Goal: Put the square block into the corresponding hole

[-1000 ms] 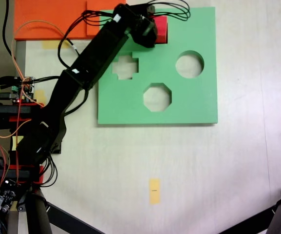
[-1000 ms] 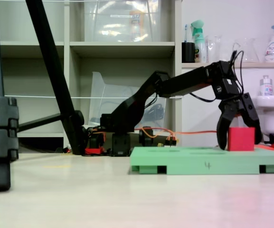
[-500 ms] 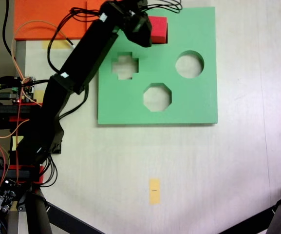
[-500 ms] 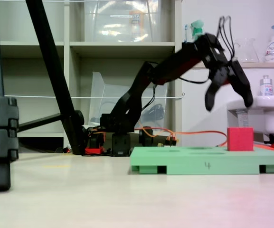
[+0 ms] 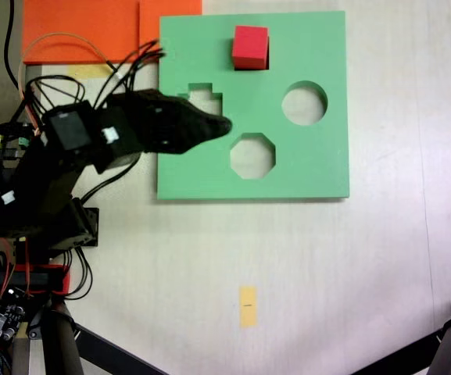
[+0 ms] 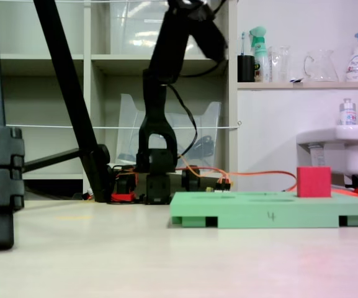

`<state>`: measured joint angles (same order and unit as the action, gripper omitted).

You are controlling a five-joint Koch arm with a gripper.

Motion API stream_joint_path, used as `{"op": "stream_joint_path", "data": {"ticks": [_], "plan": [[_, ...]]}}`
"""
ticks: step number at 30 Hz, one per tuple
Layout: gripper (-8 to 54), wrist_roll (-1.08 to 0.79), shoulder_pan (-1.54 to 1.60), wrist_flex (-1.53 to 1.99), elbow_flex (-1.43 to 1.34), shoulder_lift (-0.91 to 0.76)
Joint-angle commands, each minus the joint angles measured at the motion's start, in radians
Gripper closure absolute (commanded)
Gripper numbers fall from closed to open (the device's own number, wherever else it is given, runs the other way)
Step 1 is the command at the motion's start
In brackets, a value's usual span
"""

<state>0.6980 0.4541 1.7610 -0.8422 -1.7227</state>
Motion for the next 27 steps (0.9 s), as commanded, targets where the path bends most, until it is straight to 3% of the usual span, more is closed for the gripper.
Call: {"op": "stream_joint_path", "data": {"ticks": [1,3,5,7,10,14,17,27], "plan": [[-2.5,-0.072,-0.058,-0.172,-0.202,-0.179],[-2.5,-0.284,-0.130,-0.580,-0.641,-0.385],[5.2,-0.374,-0.140,-1.100,-1.078,-0.583],[7.4,-0.377,-0.149,-1.209,-1.236,-0.604],[2.4,-0.377,-0.147,-1.238,-1.448,-0.606],[2.6,-0.382,-0.127,-1.712,-1.856,-0.603],[7.6,-0.382,-0.127,-1.933,-2.063,-0.595],[7.7,-0.416,-0.138,-1.859,-2.292,-0.591]]}}
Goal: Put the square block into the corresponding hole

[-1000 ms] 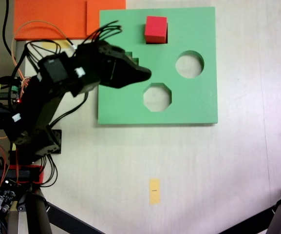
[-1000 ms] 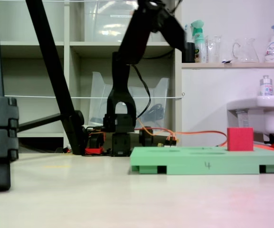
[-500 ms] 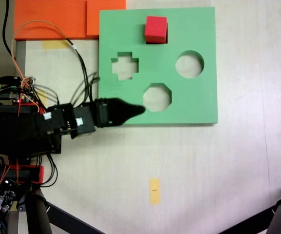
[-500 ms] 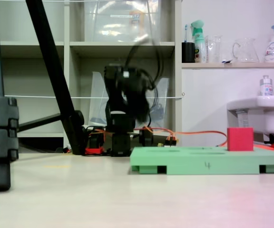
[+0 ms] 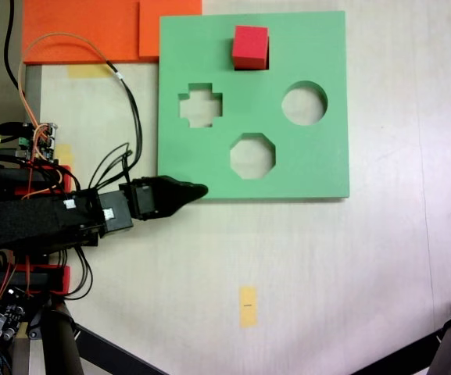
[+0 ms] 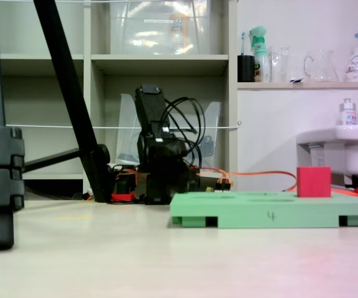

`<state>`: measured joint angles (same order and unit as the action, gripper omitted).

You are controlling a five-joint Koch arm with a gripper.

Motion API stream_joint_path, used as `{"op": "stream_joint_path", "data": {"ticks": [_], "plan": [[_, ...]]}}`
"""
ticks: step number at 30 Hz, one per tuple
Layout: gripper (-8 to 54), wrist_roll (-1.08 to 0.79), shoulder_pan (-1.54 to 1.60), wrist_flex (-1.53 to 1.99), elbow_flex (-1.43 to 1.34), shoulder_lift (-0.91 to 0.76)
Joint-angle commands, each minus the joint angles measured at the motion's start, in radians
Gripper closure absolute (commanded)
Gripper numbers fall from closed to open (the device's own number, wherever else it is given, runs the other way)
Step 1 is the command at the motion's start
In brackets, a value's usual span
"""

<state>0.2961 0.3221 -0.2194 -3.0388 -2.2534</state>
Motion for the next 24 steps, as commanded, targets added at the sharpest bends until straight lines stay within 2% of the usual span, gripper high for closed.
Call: {"op": "stream_joint_path", "data": {"ticks": [1,4,24], "plan": [[7.7,-0.012,-0.017,0.167,-0.095,-0.060],[11.5,-0.009,-0.032,0.206,-0.097,-0.060],[11.6,-0.009,-0.034,0.206,-0.097,-0.060]]}}
